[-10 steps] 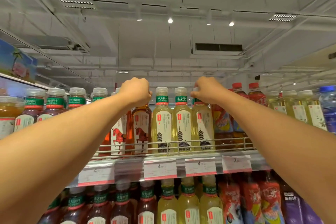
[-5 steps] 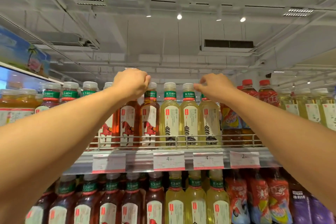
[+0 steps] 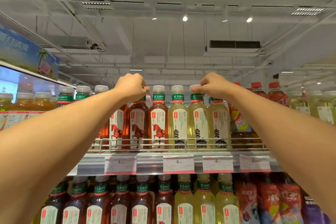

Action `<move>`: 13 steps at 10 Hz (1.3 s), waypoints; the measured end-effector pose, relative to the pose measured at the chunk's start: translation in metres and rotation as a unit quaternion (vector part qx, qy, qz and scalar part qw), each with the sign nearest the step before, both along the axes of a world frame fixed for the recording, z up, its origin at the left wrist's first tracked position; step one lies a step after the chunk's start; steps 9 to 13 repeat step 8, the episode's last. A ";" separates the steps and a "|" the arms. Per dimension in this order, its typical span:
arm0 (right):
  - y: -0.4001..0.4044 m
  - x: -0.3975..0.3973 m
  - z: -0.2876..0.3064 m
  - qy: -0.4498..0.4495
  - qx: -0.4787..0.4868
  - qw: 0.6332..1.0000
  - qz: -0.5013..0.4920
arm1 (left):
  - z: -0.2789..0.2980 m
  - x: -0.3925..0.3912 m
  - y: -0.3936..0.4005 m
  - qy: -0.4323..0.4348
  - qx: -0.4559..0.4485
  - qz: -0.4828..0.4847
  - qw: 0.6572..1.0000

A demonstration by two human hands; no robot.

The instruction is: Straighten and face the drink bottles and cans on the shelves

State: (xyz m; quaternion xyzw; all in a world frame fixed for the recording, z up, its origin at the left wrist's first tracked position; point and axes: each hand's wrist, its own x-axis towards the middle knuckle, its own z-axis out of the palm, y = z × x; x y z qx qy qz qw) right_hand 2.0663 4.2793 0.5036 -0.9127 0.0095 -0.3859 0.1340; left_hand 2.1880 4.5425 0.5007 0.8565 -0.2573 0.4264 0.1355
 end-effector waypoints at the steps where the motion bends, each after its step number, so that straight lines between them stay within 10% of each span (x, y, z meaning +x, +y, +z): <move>1: 0.001 0.002 0.000 -0.003 -0.009 1.000 -0.007 | -0.003 0.001 0.000 -0.012 -0.006 -0.008 1.000; 4: -0.003 0.002 -0.021 -0.044 -0.055 0.995 -0.070 | -0.027 0.004 -0.008 -0.102 -0.001 0.067 0.993; 8: 0.012 -0.080 -0.126 -0.233 -0.032 0.972 0.021 | -0.106 -0.088 0.000 -0.124 -0.126 -0.157 0.972; 13: 0.012 -0.080 -0.126 -0.233 -0.032 0.972 0.021 | -0.106 -0.088 0.000 -0.124 -0.126 -0.157 0.972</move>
